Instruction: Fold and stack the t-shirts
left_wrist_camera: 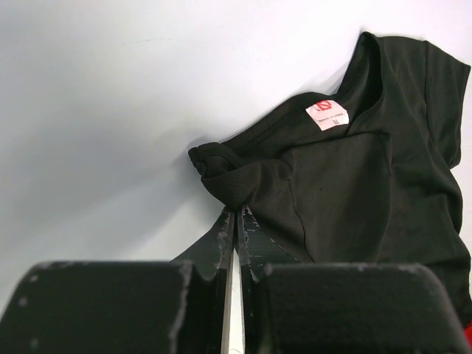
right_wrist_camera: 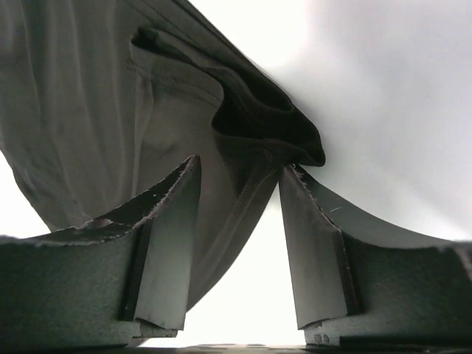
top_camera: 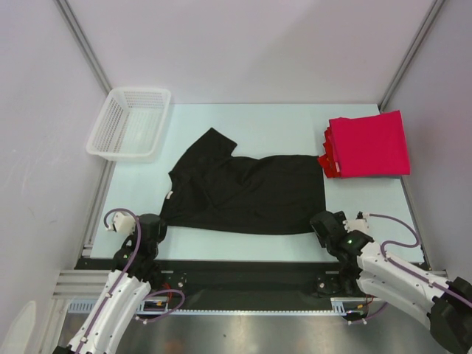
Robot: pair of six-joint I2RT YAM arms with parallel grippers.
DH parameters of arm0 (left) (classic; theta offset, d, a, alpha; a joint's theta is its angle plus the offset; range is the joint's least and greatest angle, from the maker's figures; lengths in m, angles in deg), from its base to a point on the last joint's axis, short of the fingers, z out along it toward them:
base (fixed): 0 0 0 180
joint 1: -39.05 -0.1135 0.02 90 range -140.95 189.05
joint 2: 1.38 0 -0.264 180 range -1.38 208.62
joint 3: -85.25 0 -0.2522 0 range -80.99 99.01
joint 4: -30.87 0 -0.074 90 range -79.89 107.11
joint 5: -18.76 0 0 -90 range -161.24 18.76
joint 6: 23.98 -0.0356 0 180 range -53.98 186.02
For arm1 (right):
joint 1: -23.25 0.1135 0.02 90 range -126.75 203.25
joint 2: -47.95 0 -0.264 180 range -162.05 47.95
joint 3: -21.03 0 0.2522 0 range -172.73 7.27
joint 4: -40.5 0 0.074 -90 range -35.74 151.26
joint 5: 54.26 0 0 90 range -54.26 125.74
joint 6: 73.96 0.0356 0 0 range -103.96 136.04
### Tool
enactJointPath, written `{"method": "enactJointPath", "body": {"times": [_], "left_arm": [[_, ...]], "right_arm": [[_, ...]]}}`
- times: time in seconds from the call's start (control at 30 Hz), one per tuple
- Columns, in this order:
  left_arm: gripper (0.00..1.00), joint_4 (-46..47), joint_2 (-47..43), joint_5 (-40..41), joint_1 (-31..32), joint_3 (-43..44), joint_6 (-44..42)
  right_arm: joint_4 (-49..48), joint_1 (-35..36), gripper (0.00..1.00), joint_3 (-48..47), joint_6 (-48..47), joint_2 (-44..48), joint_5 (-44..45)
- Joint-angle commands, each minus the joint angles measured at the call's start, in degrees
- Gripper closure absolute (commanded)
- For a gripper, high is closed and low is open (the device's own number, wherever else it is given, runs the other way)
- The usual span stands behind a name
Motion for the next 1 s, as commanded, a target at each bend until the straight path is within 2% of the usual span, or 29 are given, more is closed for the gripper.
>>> {"method": "enactJointPath", "body": {"times": [0.0,0.17,0.27,0.5,0.67,0.8,0.93,0.97], "left_arm": [[0.93,1.2,0.1,1.2,-0.5,1.2,-1.2],[0.93,1.8,0.4,0.9,-0.5,1.2,-1.4],[0.93,2.1,0.5,0.9,-0.5,1.2,-1.3],[0.93,3.7,1.0,0.8,-0.5,0.4,-1.3],[0.93,6.8,3.1,0.7,-0.5,-0.1,-2.6],[0.98,11.4,6.3,0.4,-0.5,2.6,-6.2],[1.00,12.5,12.2,3.1,-0.5,11.9,-10.1],[1.00,12.2,13.6,3.4,-0.5,17.2,-11.3]], "right_arm": [[2.7,0.0,0.49,0.0,1.7,-4.5,4.2],[2.1,-0.6,0.52,-1.8,1.2,-9.5,5.1],[1.9,-1.1,0.61,-3.4,-0.1,-12.8,5.0],[0.3,-4.3,1.00,-5.8,-3.9,-17.6,4.2],[-2.0,-5.4,1.00,-6.7,-9.1,-14.5,5.2],[1.3,-5.5,1.00,-13.1,-13.1,-12.2,8.5],[7.2,-6.1,1.00,-26.0,-18.2,-10.3,11.5],[8.1,-6.1,1.00,-28.2,-19.1,-9.8,12.5]]}}
